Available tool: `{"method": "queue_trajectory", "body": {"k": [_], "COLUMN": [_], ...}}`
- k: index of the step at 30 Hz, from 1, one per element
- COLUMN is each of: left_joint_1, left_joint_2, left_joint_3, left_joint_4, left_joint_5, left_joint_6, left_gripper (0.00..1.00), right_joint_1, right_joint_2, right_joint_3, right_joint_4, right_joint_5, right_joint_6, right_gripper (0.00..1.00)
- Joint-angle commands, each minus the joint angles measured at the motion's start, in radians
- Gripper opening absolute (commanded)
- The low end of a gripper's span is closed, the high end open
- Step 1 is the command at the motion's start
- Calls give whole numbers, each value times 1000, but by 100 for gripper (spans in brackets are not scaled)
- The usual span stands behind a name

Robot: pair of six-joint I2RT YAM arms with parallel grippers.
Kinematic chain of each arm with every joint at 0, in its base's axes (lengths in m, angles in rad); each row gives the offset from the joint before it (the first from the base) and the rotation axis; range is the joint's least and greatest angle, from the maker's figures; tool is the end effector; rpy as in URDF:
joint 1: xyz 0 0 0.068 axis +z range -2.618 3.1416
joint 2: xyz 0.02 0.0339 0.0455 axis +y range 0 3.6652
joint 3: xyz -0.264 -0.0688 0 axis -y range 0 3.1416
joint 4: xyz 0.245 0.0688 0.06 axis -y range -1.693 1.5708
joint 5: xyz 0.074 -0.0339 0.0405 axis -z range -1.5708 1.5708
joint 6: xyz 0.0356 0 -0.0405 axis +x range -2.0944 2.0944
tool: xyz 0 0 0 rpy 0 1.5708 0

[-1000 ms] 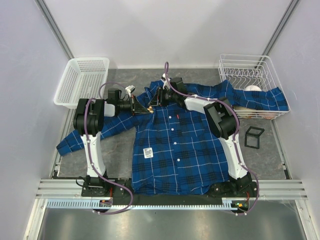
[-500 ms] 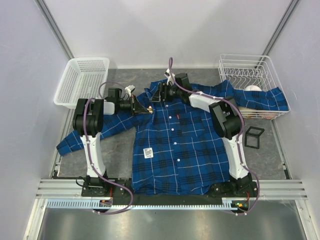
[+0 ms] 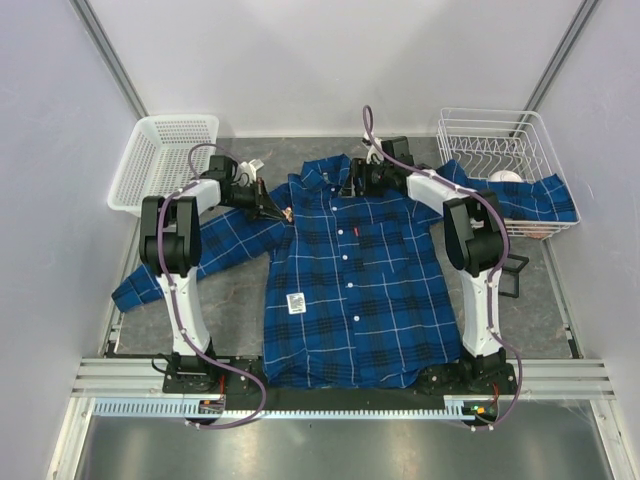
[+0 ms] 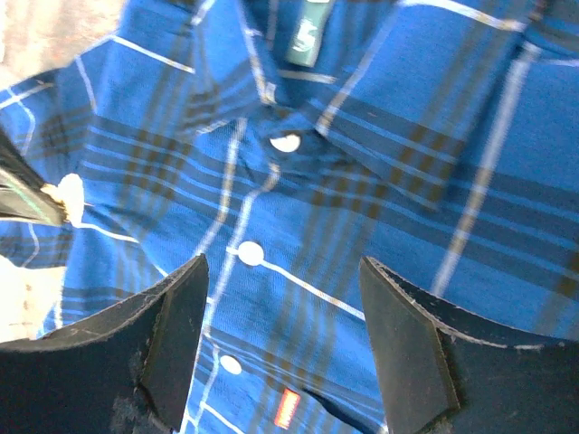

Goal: Pin the brooch onto the clothing

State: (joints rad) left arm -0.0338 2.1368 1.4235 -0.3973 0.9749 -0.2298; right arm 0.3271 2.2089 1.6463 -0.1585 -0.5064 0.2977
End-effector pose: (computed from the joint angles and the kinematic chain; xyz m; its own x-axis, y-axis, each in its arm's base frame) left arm 0.4266 -0.0439 0.1372 -0.9599 -0.0955 -0.2635 0.1722 0.5410 -0.8232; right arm 0.4636 0.1755 0.1762 -0.7813 0.0058 -0.6241 -0.4150 0.7420 0.5264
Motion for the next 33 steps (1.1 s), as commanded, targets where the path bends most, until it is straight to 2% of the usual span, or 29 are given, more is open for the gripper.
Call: {"method": "queue_trajectory", "body": {"k": [1,3,6,7,9,10,11,14,17,21,23,25,29,33], "left_joint_1": [5,-17,-89,-115,-187,-204,-230,-241,-209,-97,-51,-29,-23,-11], "left_joint_2": [2,-18,-55,-61,-67,-66,-66,-77,-126,-190,-202,-198,-157,-135], "left_joint_3": [115,155,253,314,374,420,436,451,384,269,212,164,98,22], "left_joint_4": [-176,-231,-320,-352,-435,-460,-480,-535,-494,-400,-365,-335,-168,-2], "left_joint_5": [-99,-162,-222,-231,-263,-269,-290,-265,-243,-239,-234,-171,-72,-54], "left_joint_6": [99,112,138,156,205,220,228,280,291,209,181,152,77,23], "left_gripper": [3,3,12,20,27,47,57,60,57,53,54,56,64,68], "right_joint_1": [-20,-26,-39,-48,-54,-56,-59,-62,-62,-59,-59,-59,-60,-63], "right_joint_2": [-63,-71,-81,-83,-86,-86,-84,-83,-80,-69,-57,-42,-15,6], "right_joint_3": [29,35,40,41,50,55,58,79,87,105,116,125,130,122], "right_joint_4": [-73,-88,-102,-107,-125,-131,-147,-173,-184,-203,-220,-233,-269,-309], "right_joint_5": [48,61,72,75,80,83,83,86,85,83,81,77,114,179], "right_joint_6": [-71,-81,-97,-106,-117,-127,-135,-160,-183,-215,-226,-239,-269,-331], "right_gripper": [75,75,76,77,77,77,77,78,77,77,76,76,75,75]}}
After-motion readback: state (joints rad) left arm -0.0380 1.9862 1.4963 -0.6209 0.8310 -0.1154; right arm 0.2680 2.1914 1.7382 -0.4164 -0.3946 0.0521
